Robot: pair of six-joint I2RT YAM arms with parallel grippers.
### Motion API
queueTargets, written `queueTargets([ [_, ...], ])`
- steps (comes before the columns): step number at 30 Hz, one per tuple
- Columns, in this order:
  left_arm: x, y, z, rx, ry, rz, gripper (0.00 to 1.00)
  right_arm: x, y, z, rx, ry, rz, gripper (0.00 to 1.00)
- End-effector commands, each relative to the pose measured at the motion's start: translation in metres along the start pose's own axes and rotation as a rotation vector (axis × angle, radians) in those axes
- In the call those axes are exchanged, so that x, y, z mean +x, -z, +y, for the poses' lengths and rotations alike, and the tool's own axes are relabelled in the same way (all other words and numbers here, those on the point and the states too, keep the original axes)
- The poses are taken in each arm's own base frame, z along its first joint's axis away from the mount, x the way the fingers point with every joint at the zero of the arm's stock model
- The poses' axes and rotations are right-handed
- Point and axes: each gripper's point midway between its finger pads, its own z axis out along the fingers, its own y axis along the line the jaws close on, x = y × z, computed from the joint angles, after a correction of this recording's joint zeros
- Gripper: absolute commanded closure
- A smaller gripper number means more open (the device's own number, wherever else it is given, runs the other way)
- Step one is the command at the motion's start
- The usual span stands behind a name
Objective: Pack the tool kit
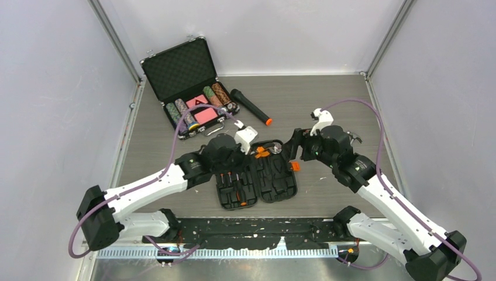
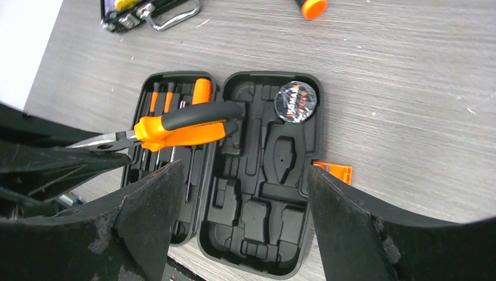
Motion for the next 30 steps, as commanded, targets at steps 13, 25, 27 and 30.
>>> queueTargets([
  [13,-0.023,-0.042,-0.02,-0.327,-0.294,0.165,1.0,0.077,-0.006,-0.069,0.194,-0.223,0.168,0.2],
  [25,-0.003,-0.058,-0.041,-0.339,-0.375,0.288,1.0,0.085,0.0,-0.086,0.234,-0.231,0.146,0.2],
  [27,0.001,-0.063,-0.047,-0.327,-0.373,0.308,1.0,0.087,0.0,-0.087,0.233,-0.231,0.148,0.2],
  [30,0.007,-0.071,-0.052,-0.331,-0.373,0.338,1.0,0.088,0.0,-0.086,0.227,-0.231,0.146,0.2],
])
